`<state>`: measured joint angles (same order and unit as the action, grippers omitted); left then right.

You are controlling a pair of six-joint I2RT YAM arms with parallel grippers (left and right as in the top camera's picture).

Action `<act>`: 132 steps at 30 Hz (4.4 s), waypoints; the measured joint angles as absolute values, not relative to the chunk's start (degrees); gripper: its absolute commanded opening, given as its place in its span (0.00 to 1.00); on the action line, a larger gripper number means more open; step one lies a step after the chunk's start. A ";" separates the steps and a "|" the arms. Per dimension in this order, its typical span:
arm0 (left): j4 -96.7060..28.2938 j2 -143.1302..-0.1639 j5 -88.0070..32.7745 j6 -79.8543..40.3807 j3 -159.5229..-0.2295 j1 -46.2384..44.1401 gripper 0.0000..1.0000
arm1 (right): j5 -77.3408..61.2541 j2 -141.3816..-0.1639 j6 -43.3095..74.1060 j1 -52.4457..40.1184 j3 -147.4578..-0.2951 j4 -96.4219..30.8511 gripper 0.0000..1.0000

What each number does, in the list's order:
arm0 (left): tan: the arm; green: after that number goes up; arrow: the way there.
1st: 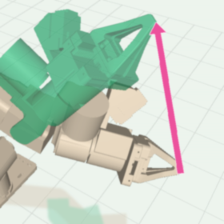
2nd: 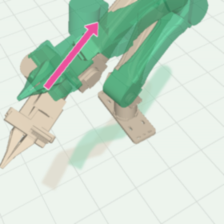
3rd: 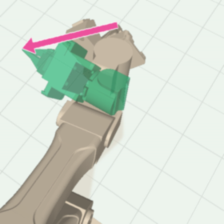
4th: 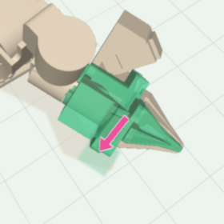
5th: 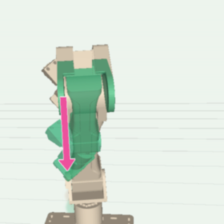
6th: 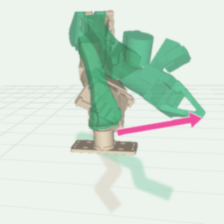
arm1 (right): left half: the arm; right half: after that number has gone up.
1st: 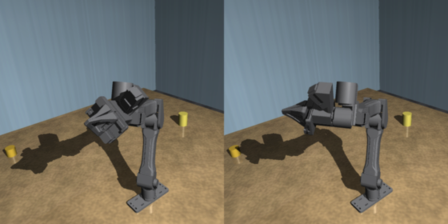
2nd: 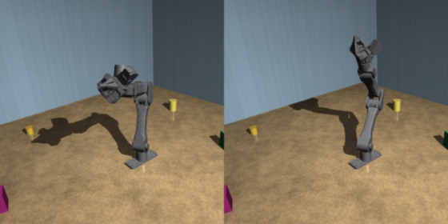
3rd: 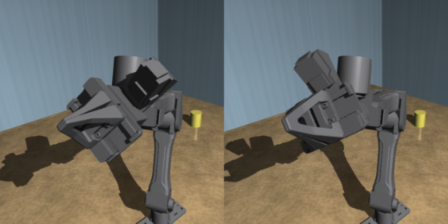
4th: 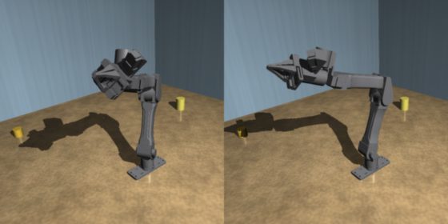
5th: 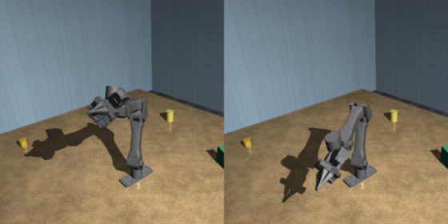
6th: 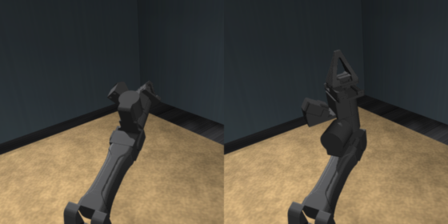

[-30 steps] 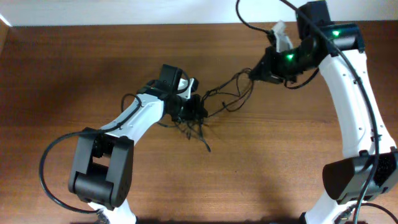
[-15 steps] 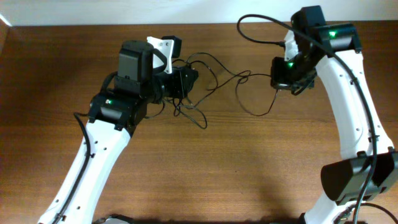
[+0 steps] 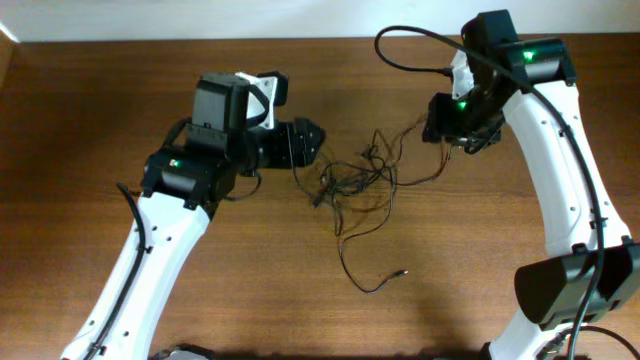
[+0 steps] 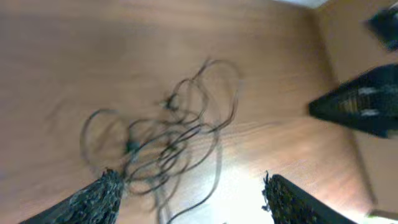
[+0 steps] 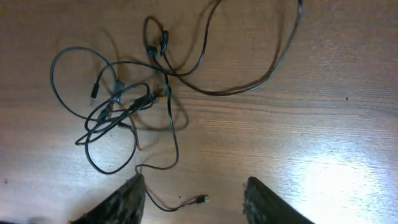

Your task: Untangle cables

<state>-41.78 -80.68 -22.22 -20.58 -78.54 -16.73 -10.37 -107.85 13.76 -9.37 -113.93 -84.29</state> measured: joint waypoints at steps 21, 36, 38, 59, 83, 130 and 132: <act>-50.15 -101.21 -21.76 19.49 -78.54 -23.88 0.36 | -10.37 -107.85 13.76 -9.37 -113.93 -84.27 0.58; -54.26 -107.44 -19.99 22.81 -80.64 -23.88 0.00 | -10.33 -107.85 13.72 -9.37 -113.93 -84.27 0.58; -61.39 -107.42 -20.32 21.82 -88.53 -23.88 0.00 | -10.35 -107.85 13.69 -9.37 -113.93 -84.36 0.58; -65.06 -97.69 -12.75 5.37 -157.67 -23.88 0.00 | -10.37 -107.85 12.82 -9.37 -113.86 -83.61 0.69; -62.98 -89.08 29.56 2.94 -148.73 -9.52 0.00 | -14.46 -107.85 10.37 -9.37 -113.86 -83.83 0.70; -42.41 -104.51 9.34 -30.81 -82.91 49.98 0.99 | -14.46 -107.85 8.54 -9.65 -113.86 -85.27 0.75; -42.39 -104.51 9.19 -31.09 -82.91 50.50 0.99 | -14.48 -107.85 8.58 -10.02 -113.86 -85.27 0.74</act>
<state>-42.39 -104.51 9.19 -31.09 -82.91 50.50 -14.48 -107.85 8.58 -10.02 -113.86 -85.27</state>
